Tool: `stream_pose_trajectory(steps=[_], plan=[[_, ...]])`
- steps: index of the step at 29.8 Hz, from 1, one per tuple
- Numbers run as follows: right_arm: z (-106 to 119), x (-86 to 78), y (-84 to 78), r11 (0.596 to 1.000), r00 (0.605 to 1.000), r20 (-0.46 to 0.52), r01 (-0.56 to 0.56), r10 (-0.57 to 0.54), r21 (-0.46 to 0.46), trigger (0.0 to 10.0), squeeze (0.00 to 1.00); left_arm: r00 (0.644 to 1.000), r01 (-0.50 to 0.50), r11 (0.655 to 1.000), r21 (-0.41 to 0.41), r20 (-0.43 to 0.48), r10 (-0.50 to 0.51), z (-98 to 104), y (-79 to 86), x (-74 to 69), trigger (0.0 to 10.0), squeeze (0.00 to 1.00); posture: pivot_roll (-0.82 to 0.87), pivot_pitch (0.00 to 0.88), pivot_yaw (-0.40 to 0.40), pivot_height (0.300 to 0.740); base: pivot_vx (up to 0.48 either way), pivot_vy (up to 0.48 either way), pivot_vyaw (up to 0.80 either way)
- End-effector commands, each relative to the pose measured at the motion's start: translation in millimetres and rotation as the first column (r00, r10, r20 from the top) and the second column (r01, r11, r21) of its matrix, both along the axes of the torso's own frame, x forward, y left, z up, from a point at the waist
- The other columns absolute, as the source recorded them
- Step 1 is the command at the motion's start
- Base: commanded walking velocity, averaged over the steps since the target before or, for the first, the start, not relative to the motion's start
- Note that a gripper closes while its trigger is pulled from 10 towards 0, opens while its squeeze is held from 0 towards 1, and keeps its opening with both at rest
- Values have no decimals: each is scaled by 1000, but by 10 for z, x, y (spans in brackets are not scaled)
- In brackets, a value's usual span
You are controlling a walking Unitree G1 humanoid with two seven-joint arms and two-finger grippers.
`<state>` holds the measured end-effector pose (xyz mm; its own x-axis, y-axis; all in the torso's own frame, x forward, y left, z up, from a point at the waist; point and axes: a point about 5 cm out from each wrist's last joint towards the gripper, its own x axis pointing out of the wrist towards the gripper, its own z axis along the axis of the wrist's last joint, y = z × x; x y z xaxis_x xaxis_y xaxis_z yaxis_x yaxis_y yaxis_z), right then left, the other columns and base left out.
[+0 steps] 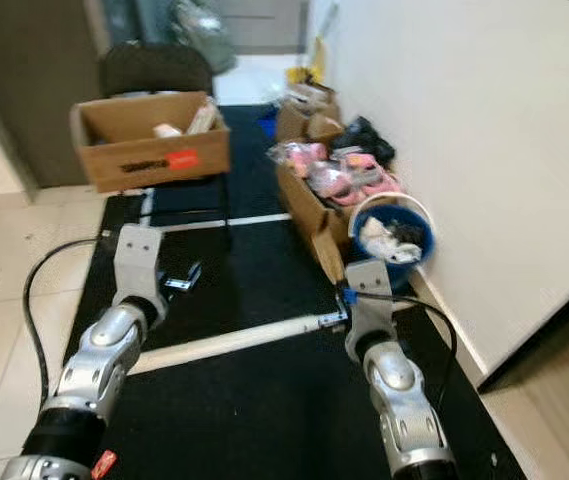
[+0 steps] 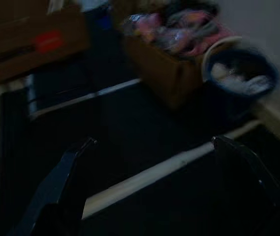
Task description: Picking trash to rubbish bin
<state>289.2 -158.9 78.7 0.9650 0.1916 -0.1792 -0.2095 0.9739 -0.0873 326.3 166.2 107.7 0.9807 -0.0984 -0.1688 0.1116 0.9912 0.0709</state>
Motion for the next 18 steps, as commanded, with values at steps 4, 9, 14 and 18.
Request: stream_pose_trajectory(steps=[4,9,14,18], plan=[[-4,18,25,998,999,-9,-31,31,47,10000,0,1000,31,1000,-6,6,-31,-15,-41,-48,10000,0,-65,73,-2,740,0,0,0],[28,51,65,998,998,5,-64,64,28,10000,0,1000,20,1000,8,0,-20,-36,-45,-29,10000,0,-59,79,-10,740,0,0,0],[-20,45,115,994,995,-1,-101,101,-28,10000,0,1000,-8,1000,-7,0,8,-21,-5,-24,10000,0,-63,74,-1,740,0,0,0],[4,43,108,996,996,4,-89,89,13,10000,0,999,29,1000,-7,18,-29,20,-64,-26,10000,0,-51,68,-9,740,0,0,0]])
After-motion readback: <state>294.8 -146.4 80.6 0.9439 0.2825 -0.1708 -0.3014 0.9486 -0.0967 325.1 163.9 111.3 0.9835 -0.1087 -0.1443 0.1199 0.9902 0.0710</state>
